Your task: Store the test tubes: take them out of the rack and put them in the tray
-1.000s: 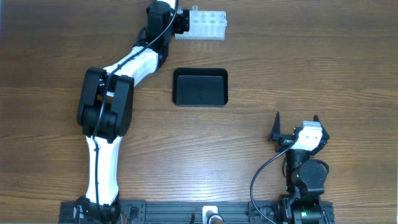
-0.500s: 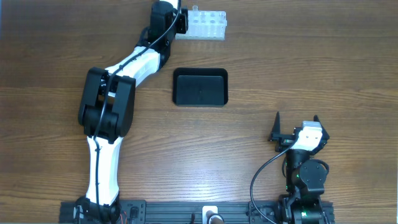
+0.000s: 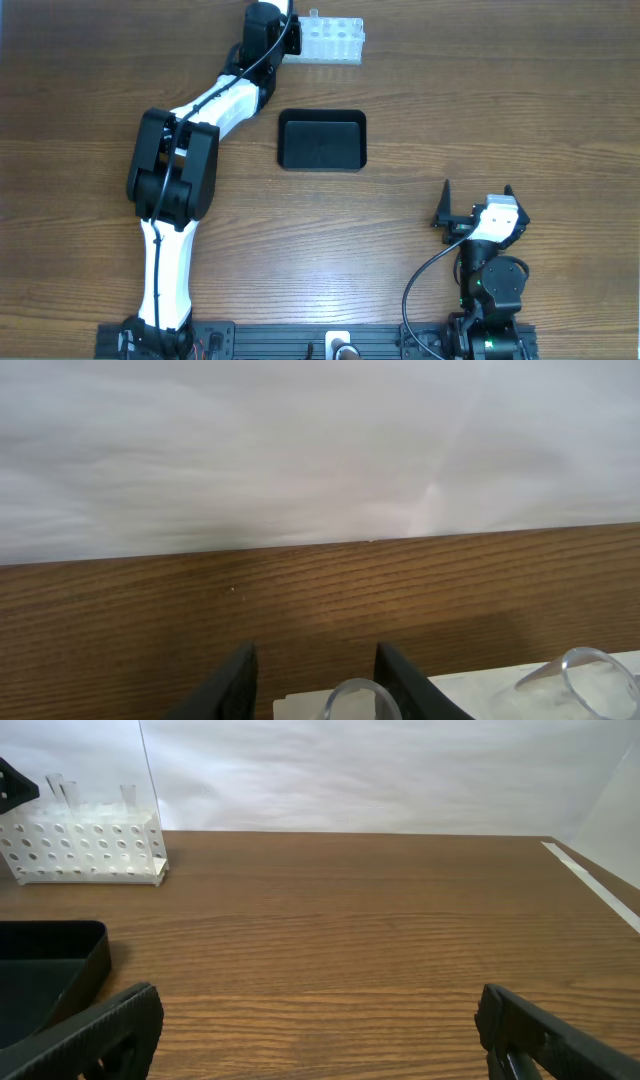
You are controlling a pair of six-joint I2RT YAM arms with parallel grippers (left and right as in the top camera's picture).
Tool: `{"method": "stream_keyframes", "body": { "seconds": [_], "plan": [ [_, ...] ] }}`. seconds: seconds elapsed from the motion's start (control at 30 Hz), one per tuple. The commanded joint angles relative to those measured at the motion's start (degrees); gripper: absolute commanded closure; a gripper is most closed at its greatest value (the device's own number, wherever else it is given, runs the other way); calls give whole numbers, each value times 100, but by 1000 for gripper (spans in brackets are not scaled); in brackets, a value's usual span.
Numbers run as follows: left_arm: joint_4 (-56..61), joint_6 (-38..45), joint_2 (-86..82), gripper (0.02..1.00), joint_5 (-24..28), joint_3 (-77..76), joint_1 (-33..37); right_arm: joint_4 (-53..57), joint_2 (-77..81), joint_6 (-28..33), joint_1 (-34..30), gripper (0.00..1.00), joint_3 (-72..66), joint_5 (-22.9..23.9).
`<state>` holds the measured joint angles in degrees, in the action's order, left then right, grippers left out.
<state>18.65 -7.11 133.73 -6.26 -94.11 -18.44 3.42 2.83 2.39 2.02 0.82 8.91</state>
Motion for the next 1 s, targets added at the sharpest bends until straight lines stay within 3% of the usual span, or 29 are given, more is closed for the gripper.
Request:
{"method": "stream_keyframes", "body": {
  "seconds": [0.03,0.27,1.0],
  "plan": [
    [87,0,74,658,-24,-170,-42,0,-28,24,-39,9,-52,-28],
    [142,0,74,761,-24,-181,-59,0,-28,24,-39,9,-52,-28],
    [133,4,-7,866,-24,-181,-98,0,-28,24,-39,7,-52,-28]
  ]
}}
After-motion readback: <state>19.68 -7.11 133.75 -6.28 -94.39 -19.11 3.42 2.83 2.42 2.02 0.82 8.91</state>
